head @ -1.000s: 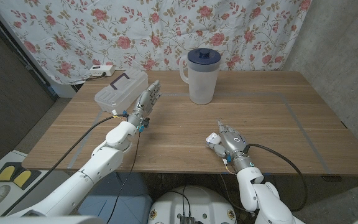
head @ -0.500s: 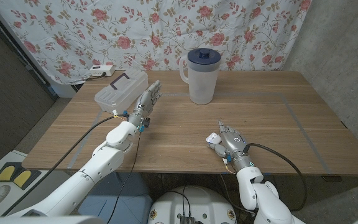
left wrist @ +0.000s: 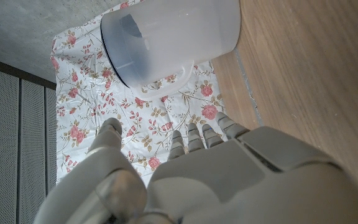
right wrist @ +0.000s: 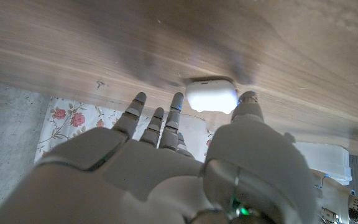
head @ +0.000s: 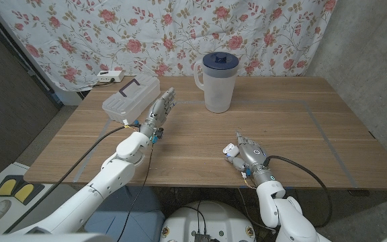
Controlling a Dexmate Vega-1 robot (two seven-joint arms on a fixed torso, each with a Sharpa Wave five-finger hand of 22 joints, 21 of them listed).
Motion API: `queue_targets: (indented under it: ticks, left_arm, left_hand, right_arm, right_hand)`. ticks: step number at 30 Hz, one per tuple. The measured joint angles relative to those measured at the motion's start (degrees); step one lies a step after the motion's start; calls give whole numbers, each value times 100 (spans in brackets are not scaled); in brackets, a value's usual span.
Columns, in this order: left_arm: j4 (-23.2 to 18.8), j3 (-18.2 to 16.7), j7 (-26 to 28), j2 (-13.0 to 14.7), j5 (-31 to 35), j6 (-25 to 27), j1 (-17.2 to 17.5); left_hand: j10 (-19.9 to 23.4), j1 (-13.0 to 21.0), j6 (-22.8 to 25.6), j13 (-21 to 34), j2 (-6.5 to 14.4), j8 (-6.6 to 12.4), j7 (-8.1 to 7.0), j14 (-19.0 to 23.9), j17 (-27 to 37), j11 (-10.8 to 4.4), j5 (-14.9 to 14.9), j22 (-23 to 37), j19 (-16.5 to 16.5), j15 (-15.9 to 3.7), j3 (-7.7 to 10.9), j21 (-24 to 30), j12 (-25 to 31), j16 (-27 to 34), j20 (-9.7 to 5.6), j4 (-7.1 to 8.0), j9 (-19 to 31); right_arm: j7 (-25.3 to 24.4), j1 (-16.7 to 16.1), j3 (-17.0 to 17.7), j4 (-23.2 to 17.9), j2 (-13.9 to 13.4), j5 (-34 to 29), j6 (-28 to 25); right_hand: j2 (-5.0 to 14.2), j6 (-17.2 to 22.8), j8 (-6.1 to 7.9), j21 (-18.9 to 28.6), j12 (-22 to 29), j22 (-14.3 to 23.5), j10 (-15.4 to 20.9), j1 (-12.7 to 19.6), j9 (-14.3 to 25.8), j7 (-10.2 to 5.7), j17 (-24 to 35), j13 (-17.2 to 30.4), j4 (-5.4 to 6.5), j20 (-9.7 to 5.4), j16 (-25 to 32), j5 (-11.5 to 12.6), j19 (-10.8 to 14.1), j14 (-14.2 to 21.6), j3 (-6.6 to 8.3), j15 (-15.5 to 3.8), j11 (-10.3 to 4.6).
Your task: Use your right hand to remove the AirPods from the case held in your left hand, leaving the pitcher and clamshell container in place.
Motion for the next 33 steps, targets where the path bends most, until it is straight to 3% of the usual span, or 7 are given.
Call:
queue_targets:
  ticks: [23, 33]
  left_arm:
    - [-55, 12, 33, -5, 15, 9, 37]
    - [-59, 17, 39, -16, 15, 19, 50]
  left_hand:
    - [0, 0, 0, 0, 0, 0, 0, 0, 0, 0, 0, 0, 0, 0, 0, 0, 0, 0, 0, 0, 0]
    - [0, 0, 0, 0, 0, 0, 0, 0, 0, 0, 0, 0, 0, 0, 0, 0, 0, 0, 0, 0, 0]
  right_arm:
    - [-188, -29, 29, 55, -10, 155, 124]
    - [-331, -29, 30, 110, -2, 176, 183]
  right_hand:
    - [23, 25, 0, 0, 122, 0, -104, 83, 0, -88, 53, 170, 63, -87, -22, 45, 1, 10, 94, -52, -101]
    - [114, 72, 0, 0, 248, 0, 21, 175, 0, -198, 79, 249, 55, -168, -22, 61, 84, 120, 228, -201, -226]
